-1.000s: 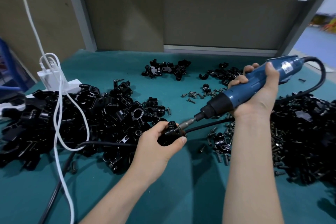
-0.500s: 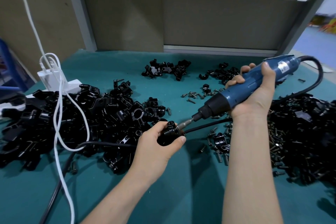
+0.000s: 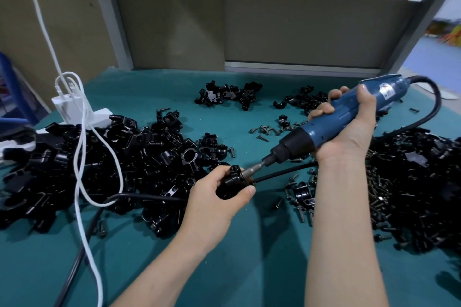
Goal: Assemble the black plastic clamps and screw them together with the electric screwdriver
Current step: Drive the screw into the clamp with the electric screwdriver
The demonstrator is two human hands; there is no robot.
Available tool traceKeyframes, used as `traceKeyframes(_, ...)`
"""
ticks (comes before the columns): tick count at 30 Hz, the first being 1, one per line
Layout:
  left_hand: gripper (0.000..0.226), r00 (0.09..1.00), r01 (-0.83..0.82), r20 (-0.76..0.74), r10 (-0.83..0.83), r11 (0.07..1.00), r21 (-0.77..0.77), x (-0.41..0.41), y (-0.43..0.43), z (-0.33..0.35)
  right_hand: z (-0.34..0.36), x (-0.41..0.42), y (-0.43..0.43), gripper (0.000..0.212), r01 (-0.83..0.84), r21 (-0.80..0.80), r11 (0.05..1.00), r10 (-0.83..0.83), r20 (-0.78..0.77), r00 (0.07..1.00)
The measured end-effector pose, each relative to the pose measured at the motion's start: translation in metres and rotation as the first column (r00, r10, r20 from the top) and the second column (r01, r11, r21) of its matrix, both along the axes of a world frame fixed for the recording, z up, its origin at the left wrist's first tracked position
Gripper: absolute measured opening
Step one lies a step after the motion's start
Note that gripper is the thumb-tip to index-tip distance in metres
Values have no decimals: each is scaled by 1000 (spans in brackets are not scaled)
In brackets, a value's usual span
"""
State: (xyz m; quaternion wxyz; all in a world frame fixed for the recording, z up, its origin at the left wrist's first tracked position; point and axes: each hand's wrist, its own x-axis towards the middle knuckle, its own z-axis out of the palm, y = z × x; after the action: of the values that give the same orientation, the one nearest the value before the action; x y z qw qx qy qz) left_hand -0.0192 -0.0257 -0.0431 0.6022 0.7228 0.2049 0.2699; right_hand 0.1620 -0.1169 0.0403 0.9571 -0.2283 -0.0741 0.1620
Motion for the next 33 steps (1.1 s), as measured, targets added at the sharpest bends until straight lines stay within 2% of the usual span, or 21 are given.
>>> traceKeyframes(10,20,1000,-4,-30,3,999,-51,-1,-2,3,-1,0,1,16,-32,-5,999,32,0,999)
traceKeyframes(11,19,1000,1,-31,-3,997,-81,0,-2,3,-1,0,1,16,-36,-3,999,36,-1,999)
traceKeyframes(13,11,999,33,13,-30,968,-250,0,-5,5,-1,0,1,17,-46,2,999,46,11,999)
traceKeyframes(16,16,995,96,60,-75,835,-542,1,-10,12,-1,-1,1,15,-99,46,994,92,123,988)
traceKeyframes(18,27,979,177,61,-194,663,-727,-2,-12,17,-2,-2,-1,22,-222,139,965,183,245,952)
traceKeyframes(20,22,924,251,64,-378,470,-846,-7,-12,24,-2,-1,-6,34,-438,272,857,332,357,873)
traceKeyframes(22,17,840,313,77,-537,365,-877,-11,-12,28,-1,0,-12,38,-587,355,728,429,431,794)
traceKeyframes(24,20,775,359,65,-628,354,-864,-12,-11,27,-2,0,-17,38,-615,372,695,445,449,775)
traceKeyframes(26,19,730,397,31,-683,387,-832,-11,-11,26,-3,0,-20,39,-614,381,691,447,442,778)
traceKeyframes(30,20,704,421,19,-710,395,-816,-12,-3,27,0,-1,-24,39,-599,387,701,440,427,790)
traceKeyframes(33,18,707,408,22,-706,383,-828,-14,3,28,7,0,-29,35,-626,420,657,429,474,769)
